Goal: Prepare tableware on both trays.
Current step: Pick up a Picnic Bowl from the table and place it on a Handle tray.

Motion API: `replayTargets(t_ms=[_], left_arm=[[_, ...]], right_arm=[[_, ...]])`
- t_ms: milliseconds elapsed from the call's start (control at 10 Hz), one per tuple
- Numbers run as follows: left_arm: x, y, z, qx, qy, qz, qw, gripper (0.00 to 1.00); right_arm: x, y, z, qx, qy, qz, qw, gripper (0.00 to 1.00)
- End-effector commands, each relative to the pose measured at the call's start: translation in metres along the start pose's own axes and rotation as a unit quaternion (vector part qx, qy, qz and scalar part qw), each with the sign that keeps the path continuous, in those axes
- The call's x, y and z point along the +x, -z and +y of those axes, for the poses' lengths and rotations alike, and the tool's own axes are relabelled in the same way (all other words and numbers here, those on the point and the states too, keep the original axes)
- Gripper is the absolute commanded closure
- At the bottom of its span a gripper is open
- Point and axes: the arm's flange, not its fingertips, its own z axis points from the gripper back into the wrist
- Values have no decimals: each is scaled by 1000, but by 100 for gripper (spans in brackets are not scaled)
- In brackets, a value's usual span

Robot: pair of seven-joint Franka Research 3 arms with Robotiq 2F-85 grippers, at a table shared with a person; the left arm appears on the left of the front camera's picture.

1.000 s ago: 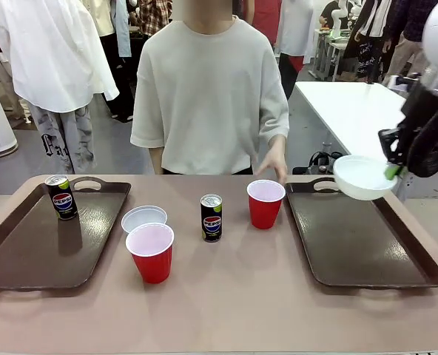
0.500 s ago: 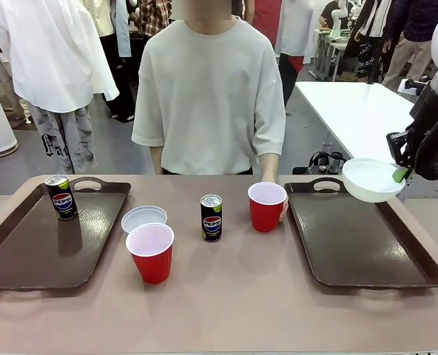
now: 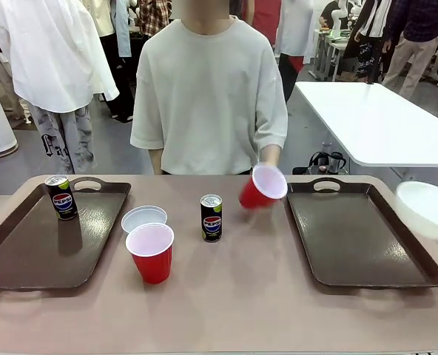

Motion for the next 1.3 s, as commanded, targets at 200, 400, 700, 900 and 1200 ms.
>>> replayTargets(t_ms=[200,400,700,900,1200], left_arm=[[-1,0,1,-8,6,-4,1000,0],[-1,0,1,-8,6,-4,1000,0],[-1,0,1,-8,6,-4,1000,0],[-1,0,1,-8,6,-4,1000,0],[-1,0,1,-8,6,-4,1000,0]], right_arm=[[29,57,-14,-12,17,22,1000,96],[52,80,-18,-18,35,34,999,96],[80,98,-20,-30,49,18,998,96],[97,117,-21,-26,44,-2,999,96],[120,152,-28,-36,37,-16,999,96]])
